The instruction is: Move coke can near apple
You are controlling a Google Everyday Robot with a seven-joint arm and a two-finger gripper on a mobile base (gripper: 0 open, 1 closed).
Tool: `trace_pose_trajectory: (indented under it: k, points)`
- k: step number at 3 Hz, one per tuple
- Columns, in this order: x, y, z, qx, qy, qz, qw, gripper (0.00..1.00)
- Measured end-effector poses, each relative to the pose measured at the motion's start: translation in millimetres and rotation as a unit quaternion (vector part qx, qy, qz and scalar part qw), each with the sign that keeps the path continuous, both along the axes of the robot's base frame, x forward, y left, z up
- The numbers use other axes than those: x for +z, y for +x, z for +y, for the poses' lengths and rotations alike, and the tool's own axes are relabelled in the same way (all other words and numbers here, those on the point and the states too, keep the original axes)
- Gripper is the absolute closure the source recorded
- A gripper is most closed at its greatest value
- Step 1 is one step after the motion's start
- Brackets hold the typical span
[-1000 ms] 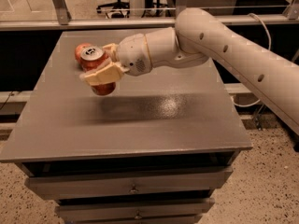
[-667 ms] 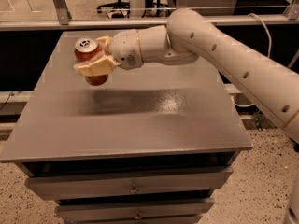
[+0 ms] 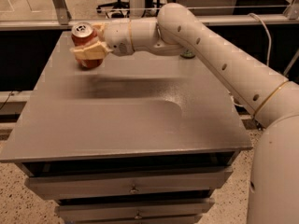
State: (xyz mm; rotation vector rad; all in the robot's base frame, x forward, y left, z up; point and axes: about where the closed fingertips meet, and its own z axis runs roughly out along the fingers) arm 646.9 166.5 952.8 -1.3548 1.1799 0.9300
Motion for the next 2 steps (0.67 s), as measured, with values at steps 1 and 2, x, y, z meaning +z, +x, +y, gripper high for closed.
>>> trace_pose_trajectory:
  k: [1,2]
  points:
    - [-7.6,29.6,-13.6,-0.033,-0.007,-0.008,0.9994,1.00]
    - [-15.0,44.6,-22.3,-0.051,-0.009,-0.009,0.9986,1.00]
